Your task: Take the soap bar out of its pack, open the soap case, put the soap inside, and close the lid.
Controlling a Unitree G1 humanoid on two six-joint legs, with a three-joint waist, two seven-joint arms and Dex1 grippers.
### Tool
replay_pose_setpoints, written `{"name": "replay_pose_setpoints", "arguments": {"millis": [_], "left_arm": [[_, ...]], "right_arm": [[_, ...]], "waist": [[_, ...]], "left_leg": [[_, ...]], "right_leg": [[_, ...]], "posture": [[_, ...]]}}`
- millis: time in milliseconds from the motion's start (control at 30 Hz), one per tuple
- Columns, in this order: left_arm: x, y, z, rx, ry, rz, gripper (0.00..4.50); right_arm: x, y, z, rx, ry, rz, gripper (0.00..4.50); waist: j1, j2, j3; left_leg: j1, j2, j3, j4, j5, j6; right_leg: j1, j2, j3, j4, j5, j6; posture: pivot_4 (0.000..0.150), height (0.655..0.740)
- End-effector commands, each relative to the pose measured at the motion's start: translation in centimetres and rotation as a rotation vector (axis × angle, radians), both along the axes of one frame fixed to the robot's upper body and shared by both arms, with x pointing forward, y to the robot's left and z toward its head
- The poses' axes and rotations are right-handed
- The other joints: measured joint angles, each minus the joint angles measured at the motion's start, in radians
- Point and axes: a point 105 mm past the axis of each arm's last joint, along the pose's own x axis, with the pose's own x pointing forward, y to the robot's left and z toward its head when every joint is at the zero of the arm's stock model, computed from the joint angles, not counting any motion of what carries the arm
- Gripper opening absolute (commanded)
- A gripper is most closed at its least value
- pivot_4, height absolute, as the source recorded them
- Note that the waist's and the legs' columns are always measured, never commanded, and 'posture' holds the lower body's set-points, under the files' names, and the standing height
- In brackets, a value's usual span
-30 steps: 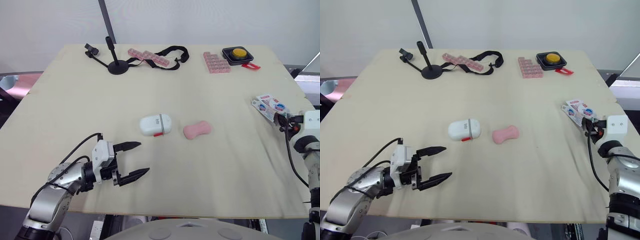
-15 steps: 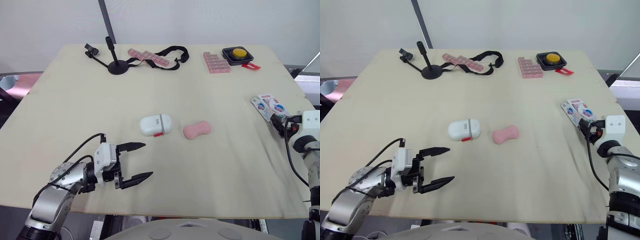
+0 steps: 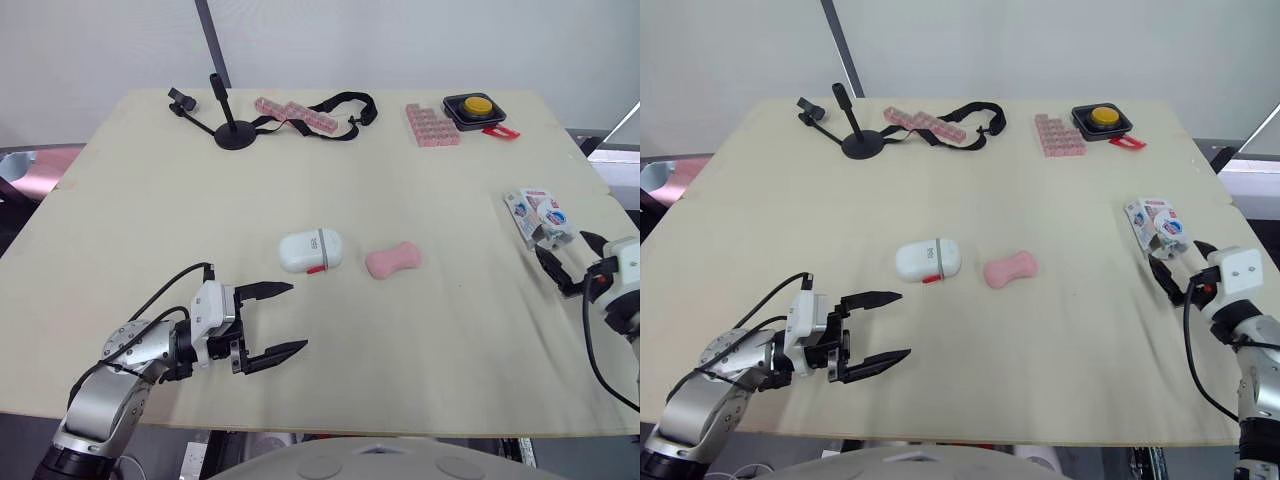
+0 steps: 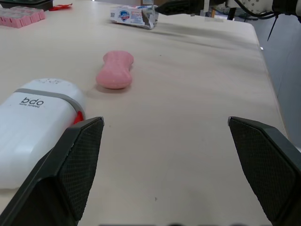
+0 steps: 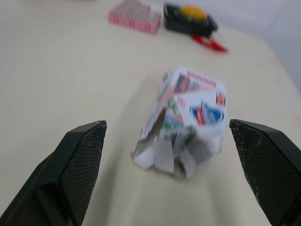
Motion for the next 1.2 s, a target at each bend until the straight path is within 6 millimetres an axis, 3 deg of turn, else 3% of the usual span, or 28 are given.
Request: {"name": "replay_pose_setpoints", "arguments": {"millis": [33, 133, 267, 400, 500, 633, 900, 1200], "left_arm": [[-0.2, -0.3, 1.2, -0.029, -0.046, -0.013, 4.5], [-0.1, -0.3, 1.4, -0.027, -0.056, 0.001, 4.5], [0.6, 0.2, 1.6, -0.022, -0.059, 0.048, 4.5], [1.8, 1.1, 1.6, 0.005, -0.062, 0.114, 4.5], [2.7, 1.7, 1.7, 0.028, -0.072, 0.152, 4.5], [3.9, 2.5, 1.9, 0.057, -0.074, 0.19, 4.5], [7.4, 3.9, 2.1, 0.169, -0.095, 0.218, 4.5], [9.8, 2.6, 1.7, 0.291, -0.082, 0.047, 4.5]], "right_arm": [[0.3, 1.6, 4.3, -0.04, -0.136, 0.145, 4.47], [0.7, 5.2, 5.5, -0.043, -0.147, 0.344, 4.47], [0.3, 11.1, 5.8, -0.052, -0.109, 0.631, 4.47], [-1.7, 16.7, 4.2, -0.042, -0.008, 0.91, 4.47], [-3.4, 19.0, 2.4, -0.053, 0.059, 1.056, 4.47], [-4.7, 19.2, 0.9, -0.067, 0.128, 1.148, 4.47], [-4.4, 19.1, 1.2, -0.051, 0.115, 1.16, 4.47], [-5.0, 17.1, 0.3, -0.052, 0.158, 1.084, 4.47]], "waist": [[-0.002, 0.0, 0.0], [-0.004, 0.0, 0.0], [0.0, 0.0, 0.0], [0.007, 0.0, 0.0], [0.008, -0.001, 0.0], [0.003, -0.001, 0.0], [0.004, -0.001, 0.0], [0.006, -0.001, 0.0]], "left_leg": [[0.0, 0.0, 0.0, -0.001, 0.0, 0.0], [0.001, 0.0, 0.0, -0.002, 0.0, 0.0], [0.001, 0.0, -0.001, -0.002, 0.0, 0.0], [0.001, 0.0, -0.002, -0.001, 0.0, 0.0], [0.001, 0.0, -0.003, -0.001, 0.0, 0.0], [0.001, -0.001, -0.004, -0.001, 0.0, 0.0], [0.001, -0.002, -0.004, -0.001, 0.001, 0.001], [0.0, -0.002, -0.004, -0.001, 0.001, 0.001]], "right_leg": [[0.001, 0.0, 0.0, 0.0, 0.0, 0.0], [0.003, 0.0, 0.0, -0.001, 0.0, 0.0], [0.003, 0.001, -0.001, -0.002, 0.0, 0.0], [0.002, 0.0, -0.003, -0.002, 0.0, 0.0], [0.002, 0.0, -0.004, -0.003, 0.0, 0.0], [0.001, -0.002, -0.004, -0.003, 0.0, 0.0], [0.001, -0.002, -0.004, -0.003, 0.0, 0.0], [0.001, -0.002, -0.004, -0.003, 0.0, 0.0]], "posture": [[0.15, 0.7395], [0.15, 0.7395], [0.15, 0.7395], [0.15, 0.7395], [0.15, 0.7395], [0.15, 0.7395], [0.15, 0.7395], [0.15, 0.7395]]}}
